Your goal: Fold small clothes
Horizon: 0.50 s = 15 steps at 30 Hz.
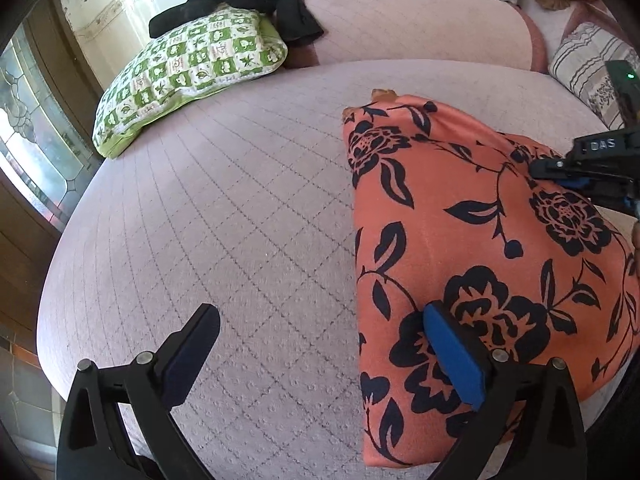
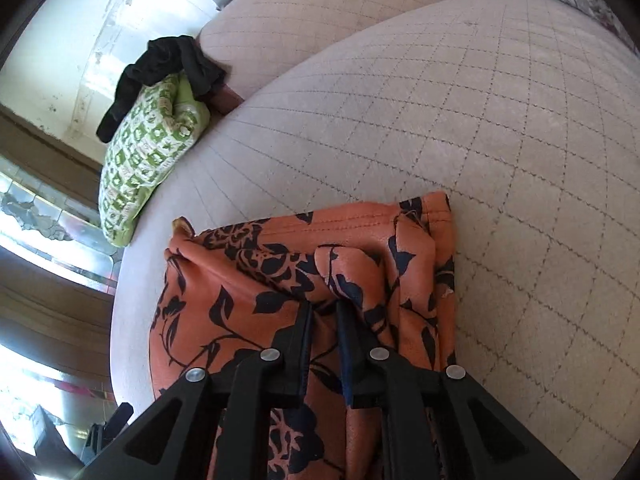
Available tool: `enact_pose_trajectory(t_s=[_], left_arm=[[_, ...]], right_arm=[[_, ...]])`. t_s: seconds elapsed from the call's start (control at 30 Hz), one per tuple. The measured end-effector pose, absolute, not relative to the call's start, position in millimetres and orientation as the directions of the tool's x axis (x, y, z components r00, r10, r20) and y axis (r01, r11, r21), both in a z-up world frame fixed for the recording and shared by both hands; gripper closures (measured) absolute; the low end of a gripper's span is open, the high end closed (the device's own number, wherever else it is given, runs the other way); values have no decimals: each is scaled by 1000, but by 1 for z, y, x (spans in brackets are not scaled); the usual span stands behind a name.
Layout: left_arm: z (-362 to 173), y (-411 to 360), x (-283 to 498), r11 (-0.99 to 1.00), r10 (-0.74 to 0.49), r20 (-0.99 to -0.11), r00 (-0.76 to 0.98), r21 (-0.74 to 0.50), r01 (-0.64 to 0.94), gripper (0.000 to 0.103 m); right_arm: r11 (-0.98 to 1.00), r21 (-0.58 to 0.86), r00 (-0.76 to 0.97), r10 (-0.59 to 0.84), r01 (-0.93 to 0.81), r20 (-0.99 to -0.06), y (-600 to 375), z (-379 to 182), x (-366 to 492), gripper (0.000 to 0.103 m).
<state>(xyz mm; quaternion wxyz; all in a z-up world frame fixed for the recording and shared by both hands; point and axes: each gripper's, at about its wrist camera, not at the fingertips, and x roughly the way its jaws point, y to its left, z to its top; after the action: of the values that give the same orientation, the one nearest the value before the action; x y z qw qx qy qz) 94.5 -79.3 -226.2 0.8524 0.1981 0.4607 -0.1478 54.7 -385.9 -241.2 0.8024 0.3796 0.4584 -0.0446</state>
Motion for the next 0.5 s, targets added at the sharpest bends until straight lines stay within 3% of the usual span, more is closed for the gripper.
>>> enact_pose_trajectory(t_s=[0.2, 0.33, 0.5], left_arm=[[-227, -80, 88, 877, -43, -836, 547, 231, 422, 2], [-225, -83, 80, 869, -21, -827, 562, 263, 419, 2], [-224, -81, 74, 869, -19, -824, 566, 266, 416, 2]], right_arm=[[782, 497, 599, 204, 375, -774, -371, -200, 18, 85], [820, 497, 633, 228, 284, -739, -346, -172, -16, 85], [829, 469, 559, 242, 306, -793, -326, -176, -51, 85]])
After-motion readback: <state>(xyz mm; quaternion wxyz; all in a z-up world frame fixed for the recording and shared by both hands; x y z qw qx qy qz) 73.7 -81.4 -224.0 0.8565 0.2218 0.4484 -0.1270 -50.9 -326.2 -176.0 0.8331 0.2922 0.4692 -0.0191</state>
